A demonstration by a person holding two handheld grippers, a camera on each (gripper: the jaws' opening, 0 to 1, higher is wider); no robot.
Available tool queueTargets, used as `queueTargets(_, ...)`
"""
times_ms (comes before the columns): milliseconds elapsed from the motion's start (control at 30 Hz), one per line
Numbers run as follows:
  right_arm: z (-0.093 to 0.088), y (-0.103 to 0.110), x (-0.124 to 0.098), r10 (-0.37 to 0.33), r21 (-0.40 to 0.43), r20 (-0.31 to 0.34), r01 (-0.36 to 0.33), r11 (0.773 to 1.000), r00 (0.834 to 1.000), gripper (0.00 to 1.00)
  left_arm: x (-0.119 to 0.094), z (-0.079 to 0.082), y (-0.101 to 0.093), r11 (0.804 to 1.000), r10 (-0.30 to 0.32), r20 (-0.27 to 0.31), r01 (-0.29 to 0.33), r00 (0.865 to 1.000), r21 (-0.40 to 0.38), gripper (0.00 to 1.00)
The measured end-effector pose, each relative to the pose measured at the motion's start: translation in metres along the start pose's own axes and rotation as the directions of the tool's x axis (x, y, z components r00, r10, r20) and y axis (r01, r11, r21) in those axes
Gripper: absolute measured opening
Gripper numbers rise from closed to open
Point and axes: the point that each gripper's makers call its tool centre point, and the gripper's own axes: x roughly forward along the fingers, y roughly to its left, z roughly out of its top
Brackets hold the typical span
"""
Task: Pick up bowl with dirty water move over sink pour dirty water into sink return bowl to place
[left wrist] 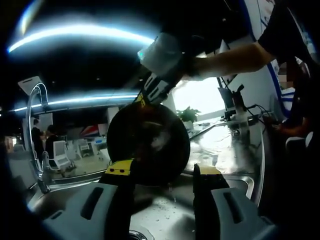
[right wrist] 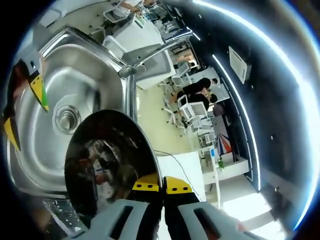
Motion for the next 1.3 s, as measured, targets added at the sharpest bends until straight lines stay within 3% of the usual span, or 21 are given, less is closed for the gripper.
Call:
queueTargets(567,0.011,-0.004,-0.011,-0.071,-0.058,0.056,0.074,0.996,0.996,0.0,0.0,-0.001,0.0,1.0,0.005,-0.007,-0.005,1.0,0.004,0.4)
queueTargets(1300,0.025,-0.001,-0.019,-0.139,-0.178,0.131,0.162,0.971,0.982,0.0,0.001,-0.004,0.0,1.0,-0.001,-0.014,0.001,1.0,0.008,0.4)
